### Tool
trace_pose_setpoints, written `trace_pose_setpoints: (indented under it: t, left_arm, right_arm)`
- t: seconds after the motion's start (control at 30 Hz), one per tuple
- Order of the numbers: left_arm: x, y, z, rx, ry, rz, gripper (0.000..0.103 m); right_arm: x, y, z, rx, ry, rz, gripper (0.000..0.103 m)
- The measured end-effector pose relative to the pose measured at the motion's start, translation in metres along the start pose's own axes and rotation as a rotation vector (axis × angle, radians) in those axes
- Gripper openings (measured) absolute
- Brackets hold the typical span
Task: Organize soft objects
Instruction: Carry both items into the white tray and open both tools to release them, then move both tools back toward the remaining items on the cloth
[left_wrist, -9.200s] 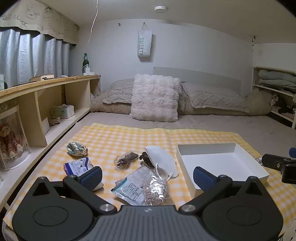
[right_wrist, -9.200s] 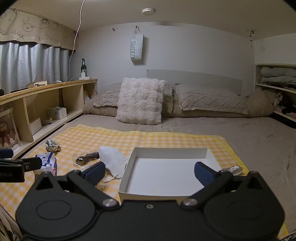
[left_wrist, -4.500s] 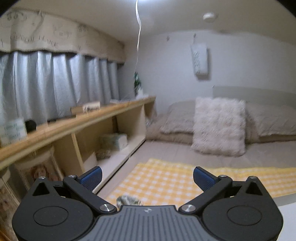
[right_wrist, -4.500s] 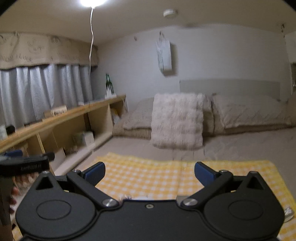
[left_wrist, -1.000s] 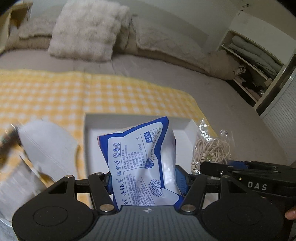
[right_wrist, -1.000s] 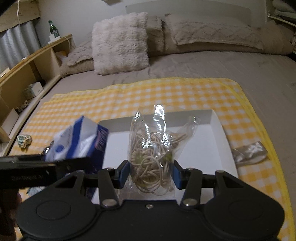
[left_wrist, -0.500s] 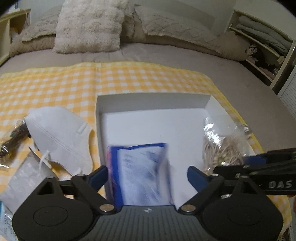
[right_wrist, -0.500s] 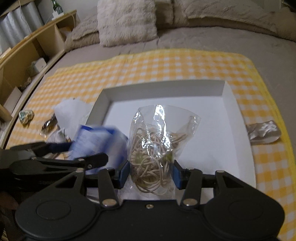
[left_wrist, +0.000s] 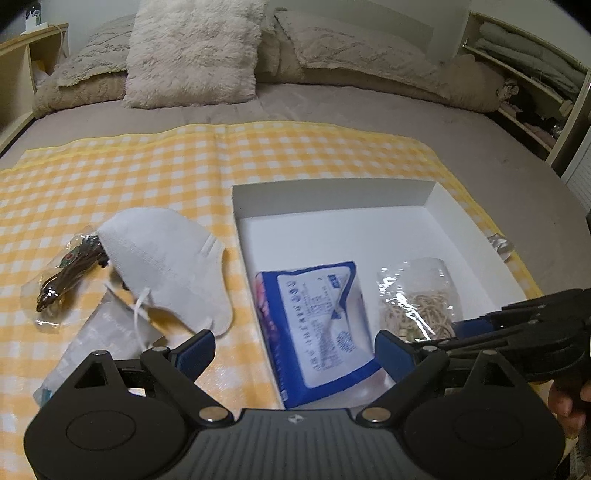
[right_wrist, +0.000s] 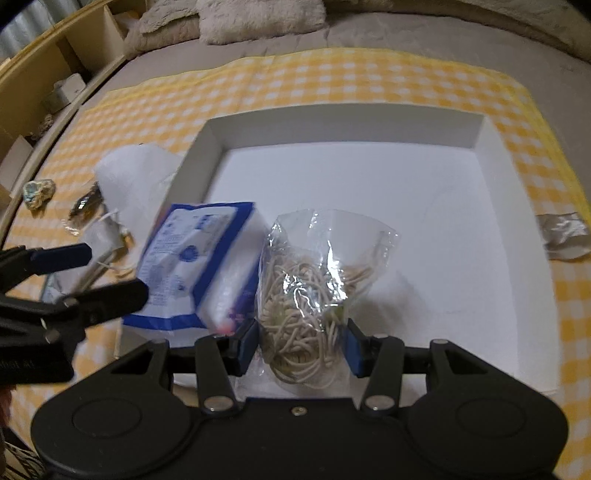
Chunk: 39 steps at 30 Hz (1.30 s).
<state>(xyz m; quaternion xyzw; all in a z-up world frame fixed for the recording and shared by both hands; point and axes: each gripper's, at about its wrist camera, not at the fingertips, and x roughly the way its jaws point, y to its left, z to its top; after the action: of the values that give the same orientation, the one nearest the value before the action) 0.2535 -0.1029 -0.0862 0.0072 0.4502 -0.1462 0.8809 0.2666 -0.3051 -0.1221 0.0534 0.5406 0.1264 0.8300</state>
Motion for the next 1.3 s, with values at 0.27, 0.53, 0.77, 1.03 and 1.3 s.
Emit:
trace_pose_setpoints:
  t: [0.27, 0.53, 0.77, 1.03, 1.3]
  left_arm:
    - [-0.004, 0.006, -0.002, -0.010, 0.001, 0.012, 0.093]
    - [-0.014, -0.004, -0.003, -0.003, -0.016, 0.006, 0.094]
    - [-0.031, -0.008, -0.007, 0.000, -0.045, 0.004, 0.098]
    - [-0.047, -0.007, -0.013, -0.012, -0.079, 0.022, 0.103]
    - [-0.059, 0.000, -0.021, -0.015, -0.097, 0.055, 0.103]
  right_arm:
    - [-0.017, 0.017, 0.005, -0.044, -0.043, -0.041, 0.068]
    - [-0.056, 0.005, -0.003, -0.023, -0.130, -0.069, 0.074]
    - [-0.083, 0.010, -0.016, -0.060, -0.195, -0.081, 0.076]
    - [-0.105, 0.020, -0.032, -0.040, -0.251, -0.077, 0.083]
    - [-0.122, 0.022, -0.045, -0.071, -0.327, -0.121, 0.103]
